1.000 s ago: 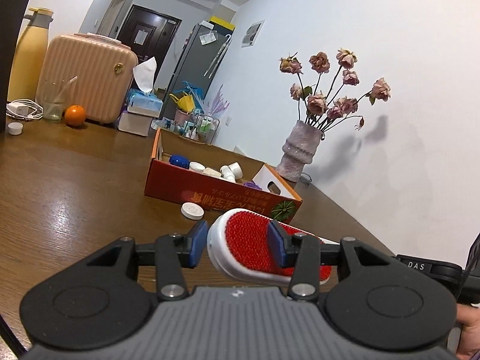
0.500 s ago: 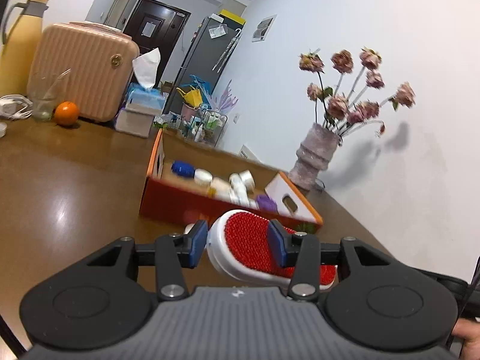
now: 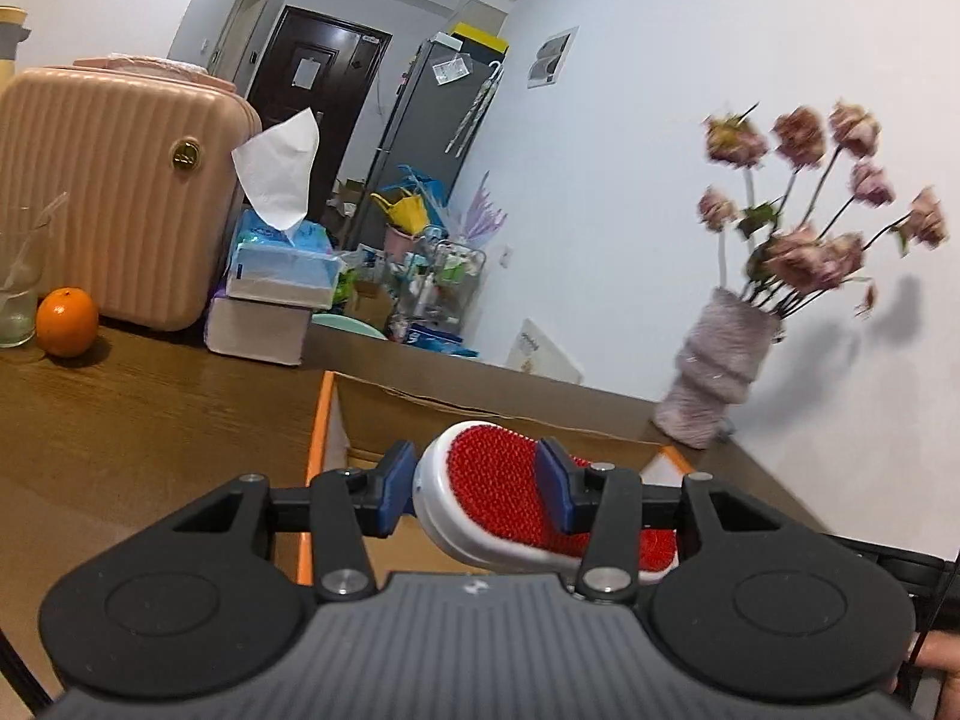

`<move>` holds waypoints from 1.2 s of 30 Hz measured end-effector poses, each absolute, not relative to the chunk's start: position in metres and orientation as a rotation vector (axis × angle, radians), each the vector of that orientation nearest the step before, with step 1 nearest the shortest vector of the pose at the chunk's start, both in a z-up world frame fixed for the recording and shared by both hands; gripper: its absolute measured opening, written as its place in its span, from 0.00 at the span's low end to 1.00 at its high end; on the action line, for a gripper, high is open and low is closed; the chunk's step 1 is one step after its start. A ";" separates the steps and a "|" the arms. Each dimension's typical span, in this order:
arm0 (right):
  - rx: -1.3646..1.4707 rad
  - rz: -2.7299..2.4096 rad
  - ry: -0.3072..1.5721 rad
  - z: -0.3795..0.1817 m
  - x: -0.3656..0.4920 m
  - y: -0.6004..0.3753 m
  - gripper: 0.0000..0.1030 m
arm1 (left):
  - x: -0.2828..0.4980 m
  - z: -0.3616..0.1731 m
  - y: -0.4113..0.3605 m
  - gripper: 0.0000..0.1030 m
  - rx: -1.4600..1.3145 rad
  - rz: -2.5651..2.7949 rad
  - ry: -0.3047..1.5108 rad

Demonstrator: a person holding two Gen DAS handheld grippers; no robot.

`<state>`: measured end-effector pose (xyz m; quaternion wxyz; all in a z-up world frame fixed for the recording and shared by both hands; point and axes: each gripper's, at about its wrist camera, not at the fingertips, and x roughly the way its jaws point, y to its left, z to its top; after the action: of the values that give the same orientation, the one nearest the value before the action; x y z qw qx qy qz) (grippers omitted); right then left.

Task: Organize rigid objects
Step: 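Carry the lint brush into the box and open both tools, then withdraw both tools from the box toward the remaining items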

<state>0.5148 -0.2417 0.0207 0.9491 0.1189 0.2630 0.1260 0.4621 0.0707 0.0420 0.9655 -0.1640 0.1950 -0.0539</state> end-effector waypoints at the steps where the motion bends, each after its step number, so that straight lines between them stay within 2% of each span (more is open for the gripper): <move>1: 0.223 0.250 0.545 0.014 0.525 -0.237 0.12 | 0.469 0.036 0.071 0.45 -0.327 -0.099 0.400; 7: 0.049 0.233 0.543 -0.022 0.551 -0.205 0.12 | 0.497 0.001 0.058 0.53 -0.181 -0.042 0.449; 9: 0.024 0.294 0.543 -0.029 0.549 -0.197 0.12 | 0.497 0.000 0.056 0.68 -0.163 -0.067 0.443; 12: -0.043 0.318 0.495 -0.028 0.537 -0.192 0.14 | 0.493 0.002 0.055 0.80 -0.151 -0.056 0.414; 15: -0.002 0.297 0.463 -0.024 0.532 -0.201 0.26 | 0.493 0.000 0.054 0.81 -0.152 -0.046 0.422; 17: 0.046 0.282 0.455 -0.023 0.532 -0.210 0.29 | 0.494 -0.002 0.053 0.81 -0.156 -0.043 0.434; 32: 0.074 0.278 0.452 -0.032 0.531 -0.214 0.32 | 0.470 0.020 0.046 0.86 -0.129 -0.040 0.413; 35: 0.087 0.251 0.454 -0.020 0.519 -0.219 0.37 | 0.448 0.033 0.045 0.89 -0.113 -0.051 0.407; 36: 0.099 0.254 0.449 -0.014 0.512 -0.222 0.42 | 0.440 0.038 0.045 0.90 -0.109 -0.047 0.402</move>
<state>0.5121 -0.2223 -0.0142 0.9657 0.0490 0.2218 0.1255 0.4396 0.0454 0.0377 0.9781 -0.0541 0.1994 -0.0232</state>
